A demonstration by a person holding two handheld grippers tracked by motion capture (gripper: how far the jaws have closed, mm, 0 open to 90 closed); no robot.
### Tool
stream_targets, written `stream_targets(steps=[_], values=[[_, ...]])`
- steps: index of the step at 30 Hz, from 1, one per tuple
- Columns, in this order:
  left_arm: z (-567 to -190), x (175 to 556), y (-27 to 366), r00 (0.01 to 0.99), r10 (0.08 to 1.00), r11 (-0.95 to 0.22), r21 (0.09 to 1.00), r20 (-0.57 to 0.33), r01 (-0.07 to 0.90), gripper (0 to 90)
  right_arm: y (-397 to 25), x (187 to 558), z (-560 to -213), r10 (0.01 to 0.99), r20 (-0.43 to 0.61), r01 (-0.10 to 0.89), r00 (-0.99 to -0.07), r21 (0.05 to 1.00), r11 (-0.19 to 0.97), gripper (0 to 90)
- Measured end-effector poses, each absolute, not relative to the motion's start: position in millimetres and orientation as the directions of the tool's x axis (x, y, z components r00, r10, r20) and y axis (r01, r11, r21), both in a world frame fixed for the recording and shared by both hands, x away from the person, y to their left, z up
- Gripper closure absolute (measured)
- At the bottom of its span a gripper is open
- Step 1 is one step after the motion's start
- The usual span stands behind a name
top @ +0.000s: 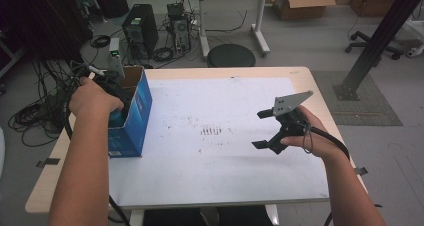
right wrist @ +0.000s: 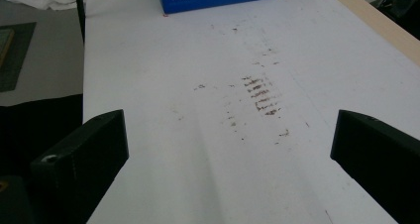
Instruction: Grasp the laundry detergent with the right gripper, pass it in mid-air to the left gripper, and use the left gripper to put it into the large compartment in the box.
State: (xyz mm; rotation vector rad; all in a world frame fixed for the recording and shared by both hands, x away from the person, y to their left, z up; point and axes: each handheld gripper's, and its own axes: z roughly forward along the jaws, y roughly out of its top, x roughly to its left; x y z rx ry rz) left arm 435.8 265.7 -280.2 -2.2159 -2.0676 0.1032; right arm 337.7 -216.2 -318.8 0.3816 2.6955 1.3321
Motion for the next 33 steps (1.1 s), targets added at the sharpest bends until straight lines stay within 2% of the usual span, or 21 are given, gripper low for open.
stream_targets(steps=[26,33], values=[[-249.0,419.3,259.4,0.086,0.996,-0.084,-0.078,0.019,0.993,17.1,-213.2,329.1,-306.4,0.254,-0.011,0.144,-0.967,0.798,0.585,1.5],[-237.2,413.8,256.2,0.091,0.996,-0.089,-0.061,0.018,0.994,16.8,-211.9,326.1,-303.6,0.251,-0.017,0.138,-0.968,0.799,0.585,1.5]])
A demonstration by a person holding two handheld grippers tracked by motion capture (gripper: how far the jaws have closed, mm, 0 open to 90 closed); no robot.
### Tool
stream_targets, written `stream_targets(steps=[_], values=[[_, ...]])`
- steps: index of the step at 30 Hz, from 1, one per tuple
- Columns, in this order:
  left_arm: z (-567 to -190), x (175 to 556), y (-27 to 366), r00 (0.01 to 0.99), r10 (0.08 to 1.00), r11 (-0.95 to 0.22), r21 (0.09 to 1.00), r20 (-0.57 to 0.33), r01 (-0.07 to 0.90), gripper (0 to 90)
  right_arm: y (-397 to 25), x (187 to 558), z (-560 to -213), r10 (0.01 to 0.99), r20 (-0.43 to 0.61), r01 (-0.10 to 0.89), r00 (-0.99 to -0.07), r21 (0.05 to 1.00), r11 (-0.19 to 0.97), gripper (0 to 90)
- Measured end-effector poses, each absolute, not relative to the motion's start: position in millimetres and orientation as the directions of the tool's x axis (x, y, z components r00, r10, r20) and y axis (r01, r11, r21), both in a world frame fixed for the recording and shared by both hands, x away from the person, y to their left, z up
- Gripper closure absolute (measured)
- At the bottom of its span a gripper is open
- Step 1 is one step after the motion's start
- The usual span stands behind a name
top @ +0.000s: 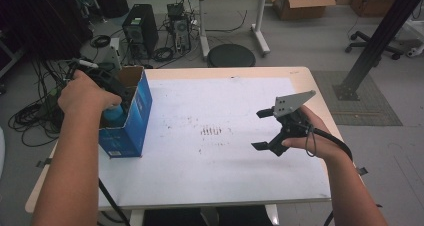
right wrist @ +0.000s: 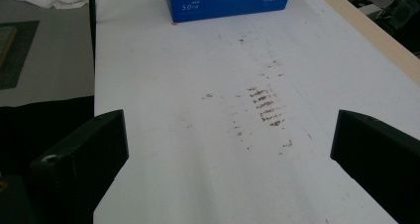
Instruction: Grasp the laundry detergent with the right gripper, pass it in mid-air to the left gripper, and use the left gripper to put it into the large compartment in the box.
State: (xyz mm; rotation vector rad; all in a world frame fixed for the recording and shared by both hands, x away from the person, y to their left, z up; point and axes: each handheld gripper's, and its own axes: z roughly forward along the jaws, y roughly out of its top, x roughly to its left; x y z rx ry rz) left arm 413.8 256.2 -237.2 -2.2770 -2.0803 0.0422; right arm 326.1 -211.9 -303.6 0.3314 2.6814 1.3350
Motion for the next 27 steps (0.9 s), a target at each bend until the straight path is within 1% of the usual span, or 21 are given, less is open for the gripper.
stream_targets(steps=[10,13,16,18,22,25,26,27], values=[[-209.3,403.7,246.3,0.121,0.992,-0.12,-0.028,0.037,0.992,12.9,-214.5,320.0,-296.9,0.254,-0.03,0.128,-0.967,0.801,0.585,1.5],[-203.1,400.6,240.1,0.144,0.989,-0.143,-0.032,0.041,0.989,10.1,-215.3,318.4,-295.2,0.256,-0.035,0.127,-0.966,0.8,0.587,1.5],[-197.8,397.4,232.2,0.166,0.986,-0.165,-0.022,0.035,0.986,9.4,-216.0,317.1,-292.9,0.256,-0.036,0.126,-0.966,0.799,0.588,1.5],[-193.1,394.6,223.5,0.199,0.979,-0.198,-0.019,0.039,0.98,8.4,-216.0,315.9,-290.4,0.255,-0.04,0.122,-0.966,0.799,0.589,1.5],[-188.3,391.6,213.1,0.231,0.972,-0.23,-0.019,0.042,0.973,7.5,-215.7,314.9,-288.0,0.252,-0.047,0.115,-0.967,0.799,0.59,1.5],[-184.3,389.1,202.6,0.271,0.961,-0.27,-0.027,0.048,0.962,5.2,-215.1,314.0,-286.2,0.25,-0.051,0.111,-0.967,0.8,0.59,1.5],[-182.5,387.3,195.2,0.299,0.953,-0.298,-0.027,0.046,0.954,4.3,-214.6,313.4,-285.2,0.249,-0.053,0.109,-0.967,0.799,0.592,1.5],[-182.5,387.3,195.2,0.299,0.953,-0.298,-0.027,0.046,0.954,3.7,-214.6,313.4,-285.2,0.249,-0.053,0.109,-0.967,0.799,0.592,1.5]])
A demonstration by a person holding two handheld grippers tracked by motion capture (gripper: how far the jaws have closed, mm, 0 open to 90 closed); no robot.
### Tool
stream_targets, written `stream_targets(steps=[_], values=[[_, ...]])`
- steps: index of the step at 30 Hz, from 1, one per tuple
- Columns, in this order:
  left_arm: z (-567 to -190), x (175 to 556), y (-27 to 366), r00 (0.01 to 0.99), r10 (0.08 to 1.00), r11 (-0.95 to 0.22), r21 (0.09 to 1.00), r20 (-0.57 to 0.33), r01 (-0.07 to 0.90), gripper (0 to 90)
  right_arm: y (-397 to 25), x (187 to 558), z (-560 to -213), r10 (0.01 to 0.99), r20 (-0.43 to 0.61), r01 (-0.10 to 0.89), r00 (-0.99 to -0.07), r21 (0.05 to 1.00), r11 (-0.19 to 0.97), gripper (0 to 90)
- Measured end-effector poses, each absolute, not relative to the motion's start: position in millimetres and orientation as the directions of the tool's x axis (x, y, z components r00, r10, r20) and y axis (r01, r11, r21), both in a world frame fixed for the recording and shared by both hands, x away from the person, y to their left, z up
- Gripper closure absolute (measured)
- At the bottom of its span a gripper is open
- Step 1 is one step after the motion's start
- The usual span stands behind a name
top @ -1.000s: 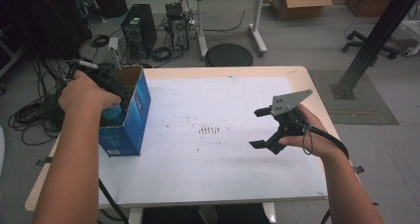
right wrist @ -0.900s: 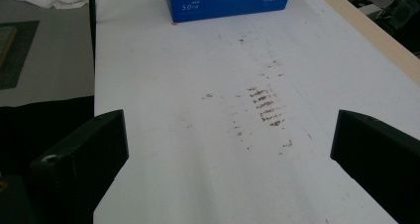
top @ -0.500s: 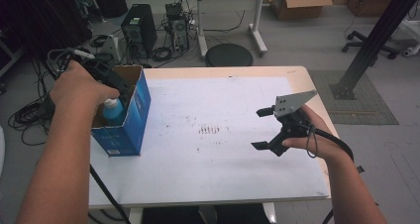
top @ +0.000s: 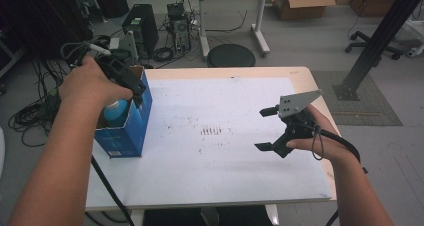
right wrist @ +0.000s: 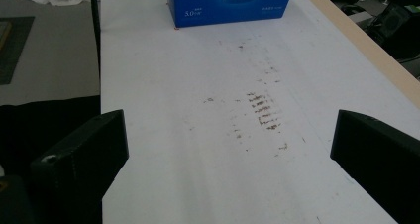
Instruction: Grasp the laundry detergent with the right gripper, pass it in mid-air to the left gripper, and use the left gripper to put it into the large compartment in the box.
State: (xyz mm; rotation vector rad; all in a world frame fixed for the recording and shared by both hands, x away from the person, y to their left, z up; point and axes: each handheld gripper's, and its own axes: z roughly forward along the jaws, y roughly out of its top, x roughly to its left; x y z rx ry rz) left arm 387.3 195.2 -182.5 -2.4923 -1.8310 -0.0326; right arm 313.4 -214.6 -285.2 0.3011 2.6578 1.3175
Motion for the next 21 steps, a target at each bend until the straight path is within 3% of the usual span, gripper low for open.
stream_targets(steps=[9,16,21], values=[[-178.6,377.6,155.6,0.458,0.888,-0.456,-0.047,0.037,0.889,0.2,-213.9,310.3,-275.9,0.246,-0.069,0.099,-0.967,0.786,0.61,1.6],[-177.9,364.9,118.7,0.622,0.783,-0.622,-0.02,-0.01,0.783,0.2,-212.0,312.5,-262.2,0.244,-0.083,0.095,-0.966,0.767,0.635,1.6],[-180.3,358.1,100.5,0.726,0.687,-0.726,0.005,-0.047,0.687,0.2,-204.3,315.4,-245.2,0.196,-0.101,0.071,-0.975,0.696,0.714,1.8]])
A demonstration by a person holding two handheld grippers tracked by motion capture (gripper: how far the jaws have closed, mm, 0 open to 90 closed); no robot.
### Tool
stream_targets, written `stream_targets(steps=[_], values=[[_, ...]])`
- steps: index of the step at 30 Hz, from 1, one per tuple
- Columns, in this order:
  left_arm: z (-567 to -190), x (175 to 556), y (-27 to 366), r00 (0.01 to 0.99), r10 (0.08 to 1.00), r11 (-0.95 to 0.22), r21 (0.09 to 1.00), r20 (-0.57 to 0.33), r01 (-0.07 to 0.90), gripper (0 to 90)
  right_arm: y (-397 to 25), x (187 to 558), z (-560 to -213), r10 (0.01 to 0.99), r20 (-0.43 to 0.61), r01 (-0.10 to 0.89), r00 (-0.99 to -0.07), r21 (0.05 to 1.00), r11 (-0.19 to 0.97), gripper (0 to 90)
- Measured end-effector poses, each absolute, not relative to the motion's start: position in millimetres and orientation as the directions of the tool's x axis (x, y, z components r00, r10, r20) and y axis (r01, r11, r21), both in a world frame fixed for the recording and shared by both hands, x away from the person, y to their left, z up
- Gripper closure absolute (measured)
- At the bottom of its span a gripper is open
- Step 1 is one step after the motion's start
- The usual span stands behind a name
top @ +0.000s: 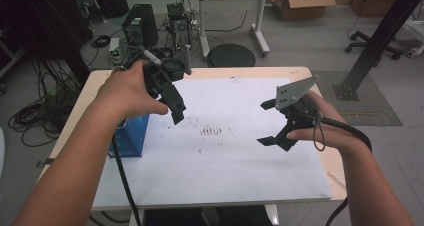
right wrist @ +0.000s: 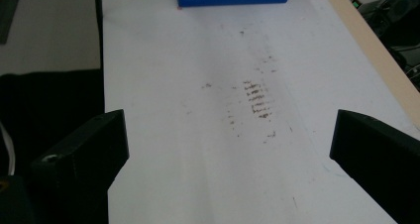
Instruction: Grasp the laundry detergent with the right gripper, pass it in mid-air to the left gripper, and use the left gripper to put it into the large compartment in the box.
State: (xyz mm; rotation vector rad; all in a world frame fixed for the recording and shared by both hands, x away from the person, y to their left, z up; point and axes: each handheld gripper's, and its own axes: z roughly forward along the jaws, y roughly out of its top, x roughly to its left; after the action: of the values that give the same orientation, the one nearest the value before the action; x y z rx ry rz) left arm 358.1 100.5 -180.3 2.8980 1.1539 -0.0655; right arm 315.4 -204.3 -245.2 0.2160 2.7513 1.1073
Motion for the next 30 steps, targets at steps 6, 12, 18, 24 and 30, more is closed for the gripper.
stream_targets(steps=[6,12,18,24,30], values=[[-180.4,354.4,98.9,0.788,0.611,-0.788,0.035,-0.076,0.615,0.2,-196.9,322.0,-228.8,0.179,-0.113,0.075,-0.977,0.609,0.789,2.0],[-186.8,353.9,103.6,0.825,0.559,-0.827,0.02,-0.086,0.562,0.2,-188.5,332.9,-219.9,0.115,-0.105,0.046,-0.988,0.505,0.862,2.5],[-192.5,349.1,101.4,0.863,0.498,-0.867,-0.009,-0.083,0.499,0.2,-183.4,341.0,-221.5,0.101,-0.094,0.053,-0.99,0.419,0.906,3.0],[-203.2,347.3,89.6,0.907,0.414,-0.91,-0.059,-0.082,0.41,0.2,-182.9,348.6,-229.4,0.082,-0.063,0.055,-0.995,0.341,0.938,3.2],[-210.4,348.8,85.7,0.92,0.382,-0.924,-0.066,-0.086,0.377,0.2,-182.4,351.3,-238.5,0.069,-0.046,0.052,-0.997,0.311,0.949,3.4]])
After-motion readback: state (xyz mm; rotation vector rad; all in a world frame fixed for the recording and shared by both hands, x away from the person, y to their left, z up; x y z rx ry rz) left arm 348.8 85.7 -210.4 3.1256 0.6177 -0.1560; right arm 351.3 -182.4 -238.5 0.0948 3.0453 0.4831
